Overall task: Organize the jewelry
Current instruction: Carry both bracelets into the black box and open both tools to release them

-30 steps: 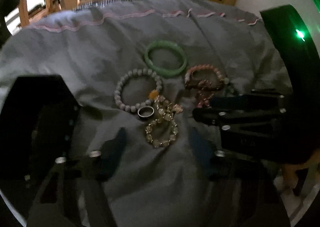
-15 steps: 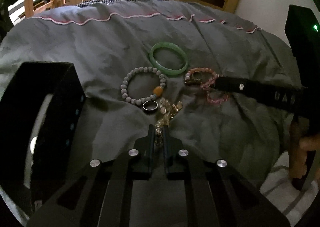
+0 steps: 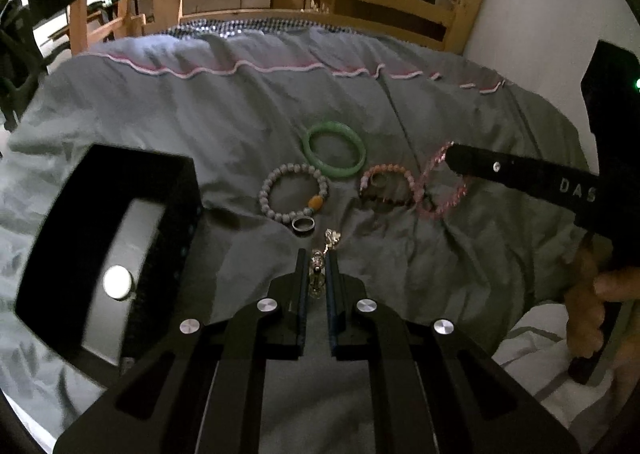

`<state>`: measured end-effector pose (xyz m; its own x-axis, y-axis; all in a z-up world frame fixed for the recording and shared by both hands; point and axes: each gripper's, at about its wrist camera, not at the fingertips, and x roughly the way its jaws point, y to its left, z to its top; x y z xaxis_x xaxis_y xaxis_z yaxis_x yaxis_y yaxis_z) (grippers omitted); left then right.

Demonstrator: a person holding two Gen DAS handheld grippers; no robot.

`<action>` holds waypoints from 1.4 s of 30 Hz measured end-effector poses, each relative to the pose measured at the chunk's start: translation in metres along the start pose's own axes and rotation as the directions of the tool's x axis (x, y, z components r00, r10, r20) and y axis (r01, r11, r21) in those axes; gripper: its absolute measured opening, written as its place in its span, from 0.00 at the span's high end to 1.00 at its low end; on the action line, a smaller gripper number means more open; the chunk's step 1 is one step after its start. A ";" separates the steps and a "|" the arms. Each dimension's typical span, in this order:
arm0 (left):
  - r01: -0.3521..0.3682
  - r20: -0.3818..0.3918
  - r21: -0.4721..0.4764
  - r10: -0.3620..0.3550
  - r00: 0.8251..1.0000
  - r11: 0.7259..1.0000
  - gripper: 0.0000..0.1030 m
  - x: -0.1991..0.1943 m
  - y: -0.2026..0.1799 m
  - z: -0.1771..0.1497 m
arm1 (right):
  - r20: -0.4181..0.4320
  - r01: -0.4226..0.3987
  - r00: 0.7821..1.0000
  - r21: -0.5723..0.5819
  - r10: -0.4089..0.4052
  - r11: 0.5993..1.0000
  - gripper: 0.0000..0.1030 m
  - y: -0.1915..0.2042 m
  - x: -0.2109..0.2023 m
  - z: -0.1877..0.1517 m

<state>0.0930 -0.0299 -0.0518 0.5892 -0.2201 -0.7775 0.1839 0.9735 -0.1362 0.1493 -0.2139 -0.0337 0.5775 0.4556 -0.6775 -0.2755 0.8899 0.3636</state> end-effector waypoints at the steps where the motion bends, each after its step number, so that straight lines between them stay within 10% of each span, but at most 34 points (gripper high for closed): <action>1: -0.003 0.005 -0.003 0.003 1.000 1.000 0.93 -0.003 0.001 0.002 | 0.010 -0.002 1.000 -0.007 0.002 1.000 0.92 0.003 -0.003 0.000; 42: -0.158 0.100 -0.167 0.176 0.979 0.973 0.93 -0.116 0.082 0.029 | 0.051 -0.143 0.987 -0.177 0.154 0.974 0.92 0.137 -0.016 0.024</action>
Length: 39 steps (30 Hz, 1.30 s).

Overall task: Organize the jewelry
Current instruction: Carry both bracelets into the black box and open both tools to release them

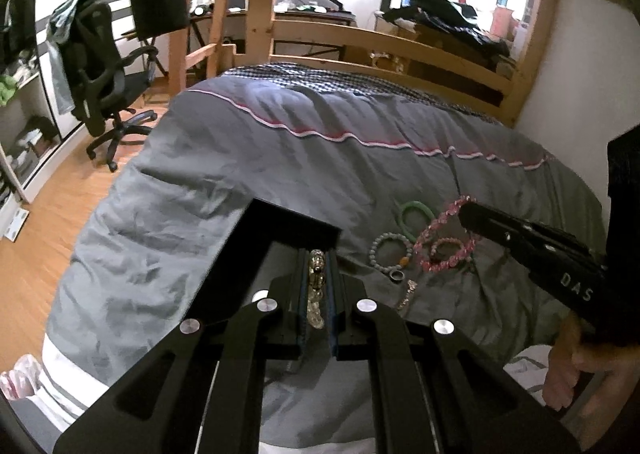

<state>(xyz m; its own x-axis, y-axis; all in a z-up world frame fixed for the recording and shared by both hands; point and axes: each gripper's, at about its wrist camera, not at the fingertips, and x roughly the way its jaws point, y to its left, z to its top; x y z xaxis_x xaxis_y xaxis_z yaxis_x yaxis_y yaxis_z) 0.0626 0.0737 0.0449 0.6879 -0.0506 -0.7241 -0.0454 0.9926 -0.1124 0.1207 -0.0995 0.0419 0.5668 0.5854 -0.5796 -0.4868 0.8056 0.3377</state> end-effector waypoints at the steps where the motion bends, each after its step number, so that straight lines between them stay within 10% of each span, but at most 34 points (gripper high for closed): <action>1: 0.004 0.001 -0.011 -0.004 1.000 1.000 0.93 -0.001 0.005 0.001 | -0.007 -0.016 1.000 0.001 0.016 1.000 0.92 0.004 0.004 0.001; 15: -0.034 -0.038 -0.091 0.031 0.999 0.995 0.93 0.004 0.048 0.003 | -0.090 -0.155 0.984 0.021 0.156 0.988 0.92 0.042 0.061 0.008; 34: -0.146 -0.112 -0.124 0.132 0.985 0.981 0.92 0.028 0.060 -0.010 | -0.240 -0.091 0.968 -0.077 0.070 0.993 0.90 0.058 0.131 -0.023; 39: -0.165 -0.080 -0.142 0.155 0.985 0.976 0.89 0.016 0.063 -0.007 | -0.165 -0.035 0.986 -0.043 0.027 0.998 0.21 0.051 0.119 -0.020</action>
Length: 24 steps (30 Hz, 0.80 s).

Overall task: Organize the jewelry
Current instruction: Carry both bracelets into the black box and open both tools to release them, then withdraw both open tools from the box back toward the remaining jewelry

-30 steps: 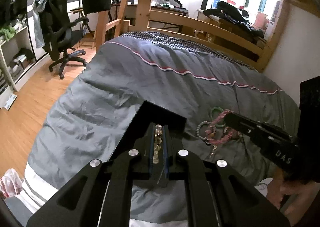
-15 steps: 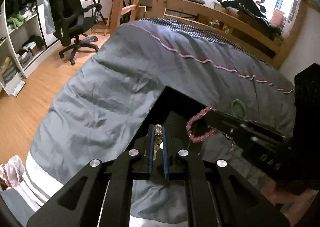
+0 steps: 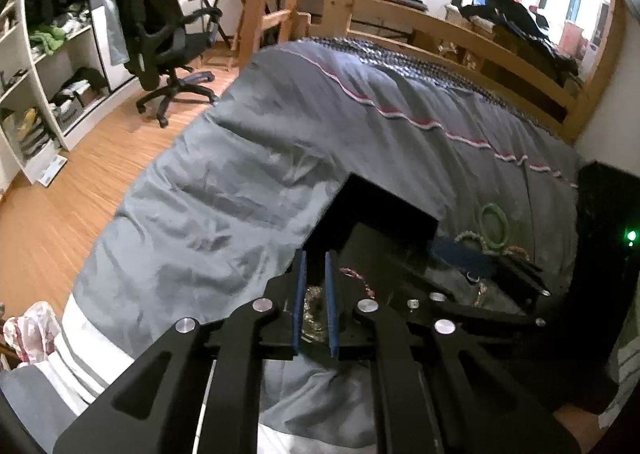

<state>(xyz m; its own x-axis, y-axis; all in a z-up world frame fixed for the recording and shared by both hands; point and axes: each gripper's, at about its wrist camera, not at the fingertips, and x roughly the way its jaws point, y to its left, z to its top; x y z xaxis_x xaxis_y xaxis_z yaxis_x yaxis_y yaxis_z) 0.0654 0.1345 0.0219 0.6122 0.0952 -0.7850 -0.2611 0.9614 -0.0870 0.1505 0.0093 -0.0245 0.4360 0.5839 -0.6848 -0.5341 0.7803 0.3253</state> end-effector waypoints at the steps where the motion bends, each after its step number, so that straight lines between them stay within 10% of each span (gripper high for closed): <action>1: -0.008 0.008 -0.005 0.008 1.000 1.000 0.82 -0.003 0.001 0.001 | 0.009 -0.001 1.000 0.009 0.001 1.000 0.17 -0.002 -0.002 0.000; 6: -0.056 0.091 -0.009 0.057 0.994 0.998 0.13 -0.019 -0.005 0.003 | 0.092 0.105 0.989 0.082 -0.112 0.991 0.04 -0.032 -0.032 0.001; 18: 0.080 0.123 0.110 -0.093 0.988 0.991 0.06 -0.021 -0.077 -0.017 | 0.192 0.449 0.872 0.053 -0.451 0.892 0.04 -0.107 -0.134 -0.020; 24: 0.160 0.085 0.163 -0.176 0.981 0.974 0.06 0.002 -0.124 -0.040 | 0.184 0.459 0.854 0.175 -0.487 0.871 0.04 -0.159 -0.160 -0.030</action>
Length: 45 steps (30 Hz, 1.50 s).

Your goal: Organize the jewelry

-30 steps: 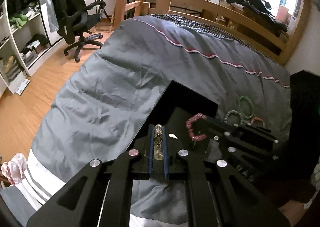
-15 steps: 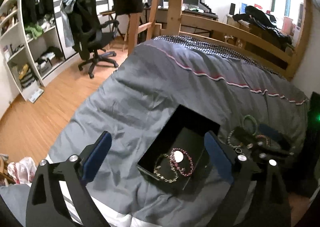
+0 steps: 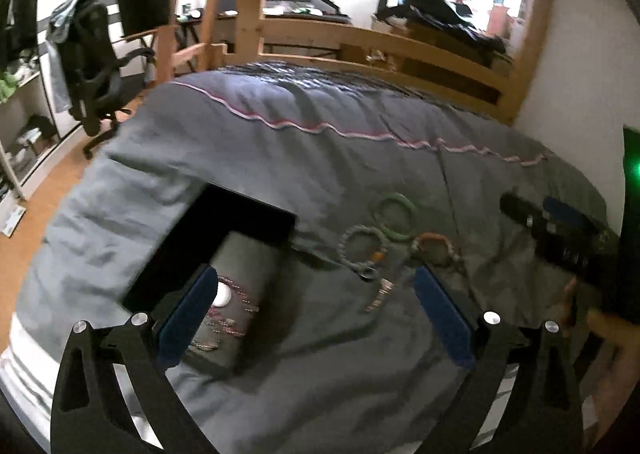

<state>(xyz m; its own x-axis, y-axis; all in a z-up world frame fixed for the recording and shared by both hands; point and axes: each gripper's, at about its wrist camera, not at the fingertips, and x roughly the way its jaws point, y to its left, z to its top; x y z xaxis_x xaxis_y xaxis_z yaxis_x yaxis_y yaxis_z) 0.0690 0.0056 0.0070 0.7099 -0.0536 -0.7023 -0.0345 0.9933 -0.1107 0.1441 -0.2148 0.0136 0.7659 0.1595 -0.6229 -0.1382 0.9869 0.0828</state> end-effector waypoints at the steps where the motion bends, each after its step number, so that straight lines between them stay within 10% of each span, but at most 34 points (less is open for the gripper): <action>1: 0.009 -0.003 0.009 -0.009 1.000 1.000 0.06 0.006 -0.007 -0.003 | -0.001 0.003 1.000 0.002 -0.003 1.000 0.04 -0.003 0.002 -0.002; 11: 0.145 -0.065 0.145 -0.137 0.988 0.979 0.10 0.074 -0.056 -0.041 | -0.086 -0.111 0.991 -0.089 0.103 0.990 0.08 -0.007 0.040 -0.024; 17: 0.160 -0.123 0.074 -0.150 0.981 0.984 0.47 0.114 -0.054 -0.046 | -0.219 -0.181 0.964 -0.132 0.149 0.975 0.55 0.000 0.084 -0.036; 23: 0.185 -0.119 0.037 -0.180 0.977 0.982 0.53 0.128 -0.041 -0.052 | -0.278 -0.198 0.950 -0.195 0.140 0.961 0.57 0.007 0.114 -0.052; 33: 0.250 -0.163 0.030 -0.242 0.956 0.968 0.94 0.143 -0.037 -0.063 | -0.331 -0.129 0.942 -0.228 0.047 0.965 0.66 0.003 0.144 -0.064; 36: 0.278 -0.168 0.036 -0.268 0.949 0.960 0.95 0.139 -0.040 -0.064 | -0.364 -0.163 0.927 -0.176 0.090 0.971 0.85 0.003 0.147 -0.063; 45: 0.350 -0.215 0.090 -0.325 0.921 0.932 0.99 0.127 -0.058 -0.073 | -0.434 -0.251 0.879 -0.069 0.198 0.965 0.91 0.002 0.144 -0.067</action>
<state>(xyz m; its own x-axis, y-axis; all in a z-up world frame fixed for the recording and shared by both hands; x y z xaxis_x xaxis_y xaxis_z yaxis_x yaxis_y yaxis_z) 0.1103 -0.0667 -0.1269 0.5140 -0.3945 -0.7617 0.2800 0.9165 -0.2857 0.2119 -0.1910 -0.1275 0.3734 0.3259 -0.8686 -0.3691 0.9111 0.1832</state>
